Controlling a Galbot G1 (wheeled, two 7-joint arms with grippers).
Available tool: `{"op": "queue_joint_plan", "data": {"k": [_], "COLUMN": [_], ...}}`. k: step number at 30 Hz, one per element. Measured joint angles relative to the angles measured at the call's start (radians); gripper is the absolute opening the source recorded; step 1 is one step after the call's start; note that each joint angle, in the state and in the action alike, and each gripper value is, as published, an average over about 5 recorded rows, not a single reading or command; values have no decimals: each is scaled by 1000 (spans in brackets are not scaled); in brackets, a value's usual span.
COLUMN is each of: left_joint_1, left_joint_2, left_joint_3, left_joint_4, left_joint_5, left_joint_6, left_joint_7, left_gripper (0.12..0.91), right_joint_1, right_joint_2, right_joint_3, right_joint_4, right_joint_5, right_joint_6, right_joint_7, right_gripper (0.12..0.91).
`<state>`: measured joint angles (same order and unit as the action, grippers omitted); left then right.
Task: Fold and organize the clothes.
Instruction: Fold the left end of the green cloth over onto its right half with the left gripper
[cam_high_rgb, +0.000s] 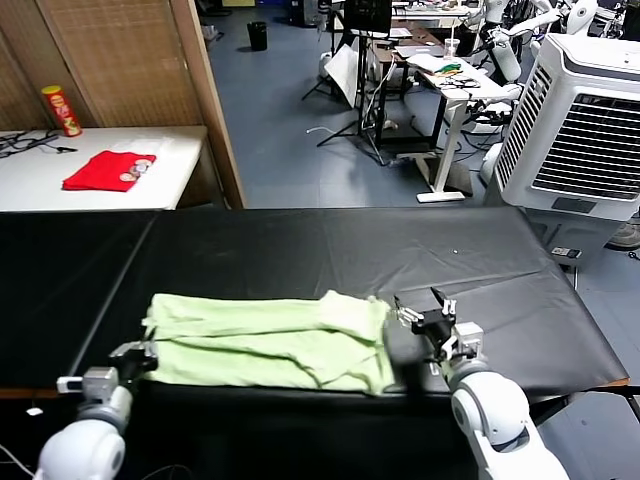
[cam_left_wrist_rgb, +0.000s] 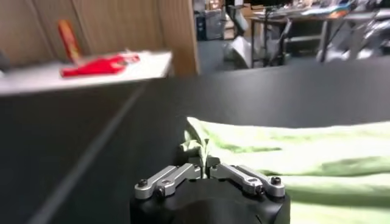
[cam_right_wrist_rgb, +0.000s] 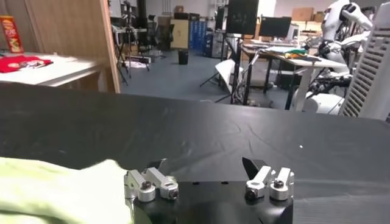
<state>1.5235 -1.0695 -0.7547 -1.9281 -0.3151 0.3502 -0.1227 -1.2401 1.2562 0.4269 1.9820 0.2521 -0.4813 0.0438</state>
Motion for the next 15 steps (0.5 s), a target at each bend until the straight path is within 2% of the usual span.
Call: {"op": "queue_joint_plan", "data": {"k": [4, 7, 11, 15], "left_joint_1": [16, 25, 19, -4], "left_joint_2": [45, 49, 19, -35], "left_joint_3": [-59, -71, -43, 28], "left_joint_4": [12, -14, -89, -177], "left_joint_5": [28, 24, -29, -146], "left_joint_6": [2, 21, 71, 129], "left_joint_7": [-4, -13, -31, -55], "left_gripper": [157, 157, 157, 157], "right_joint_1": [-2, -8, -23, -42], "right_joint_2": [10, 17, 20, 22], "right_joint_3": [-8, -12, -4, 10], "right_joint_4": [-2, -3, 1, 6], "right_joint_5": [-6, -18, -26, -38], "right_joint_6": [3, 7, 13, 21], "right_joint_7": [0, 0, 0, -1], "right_gripper": [798, 798, 798, 798]}}
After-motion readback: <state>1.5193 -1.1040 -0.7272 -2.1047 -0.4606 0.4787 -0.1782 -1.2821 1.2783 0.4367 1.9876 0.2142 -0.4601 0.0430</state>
